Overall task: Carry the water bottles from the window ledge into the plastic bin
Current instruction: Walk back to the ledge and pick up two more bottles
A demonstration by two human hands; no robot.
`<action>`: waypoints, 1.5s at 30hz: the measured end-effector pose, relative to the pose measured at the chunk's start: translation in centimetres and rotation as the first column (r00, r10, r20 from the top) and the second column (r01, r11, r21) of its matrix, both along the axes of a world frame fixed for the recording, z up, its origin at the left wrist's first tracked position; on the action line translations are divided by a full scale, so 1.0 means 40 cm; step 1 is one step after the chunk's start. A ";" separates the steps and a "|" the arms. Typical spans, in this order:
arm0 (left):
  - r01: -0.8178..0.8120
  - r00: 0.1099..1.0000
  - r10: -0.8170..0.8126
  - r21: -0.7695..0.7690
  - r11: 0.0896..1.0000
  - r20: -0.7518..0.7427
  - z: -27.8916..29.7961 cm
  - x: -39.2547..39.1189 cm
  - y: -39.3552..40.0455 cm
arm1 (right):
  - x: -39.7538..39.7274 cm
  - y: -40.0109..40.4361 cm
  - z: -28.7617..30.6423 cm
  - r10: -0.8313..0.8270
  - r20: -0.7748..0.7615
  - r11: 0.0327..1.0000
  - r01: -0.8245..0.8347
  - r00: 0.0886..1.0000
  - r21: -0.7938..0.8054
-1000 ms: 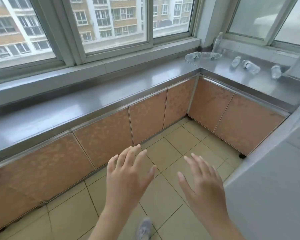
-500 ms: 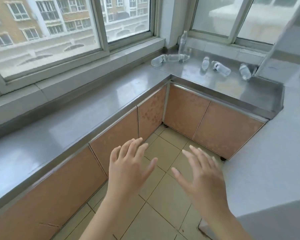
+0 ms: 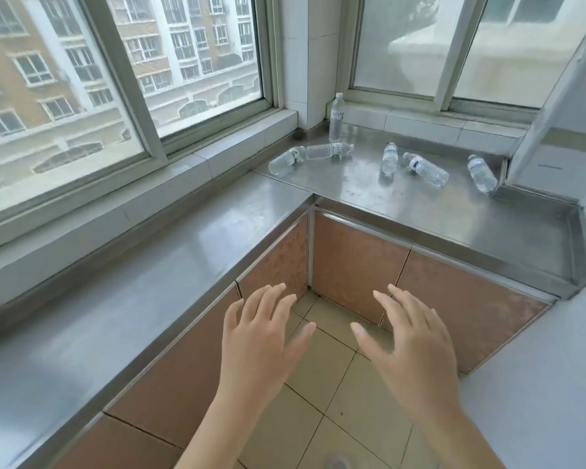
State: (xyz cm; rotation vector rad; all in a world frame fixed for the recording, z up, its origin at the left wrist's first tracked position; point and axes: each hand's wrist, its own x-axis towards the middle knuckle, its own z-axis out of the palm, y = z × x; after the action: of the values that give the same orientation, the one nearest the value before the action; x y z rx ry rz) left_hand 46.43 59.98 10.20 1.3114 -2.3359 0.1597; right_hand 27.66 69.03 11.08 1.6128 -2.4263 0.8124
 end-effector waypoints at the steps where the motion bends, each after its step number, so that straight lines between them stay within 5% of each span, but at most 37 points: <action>1: -0.009 1.000 0.009 0.000 1.000 0.002 0.007 -0.027 -0.036 | -0.030 -0.038 0.003 0.005 0.004 1.000 -0.005 1.000 0.003; 12: -0.006 1.000 0.007 0.048 0.999 -0.013 0.011 -0.310 -0.357 | -0.306 -0.326 0.000 -0.008 -0.018 0.998 0.009 1.000 0.058; 33: 0.294 0.956 -0.293 0.048 0.955 -0.028 -0.075 -0.998 -1.072 | -0.880 -0.916 -0.054 -0.242 -0.009 0.950 0.239 0.970 0.201; 45: 0.214 0.976 -0.218 0.151 0.965 0.008 -0.146 -1.426 -1.309 | -1.326 -1.182 -0.149 -0.195 0.022 0.957 0.185 0.981 0.224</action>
State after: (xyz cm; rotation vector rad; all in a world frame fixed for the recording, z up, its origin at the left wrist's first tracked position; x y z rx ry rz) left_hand -10.59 7.60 4.36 1.1149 -2.5337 -0.0702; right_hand -25.39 21.73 5.12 1.4083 -2.7343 0.5705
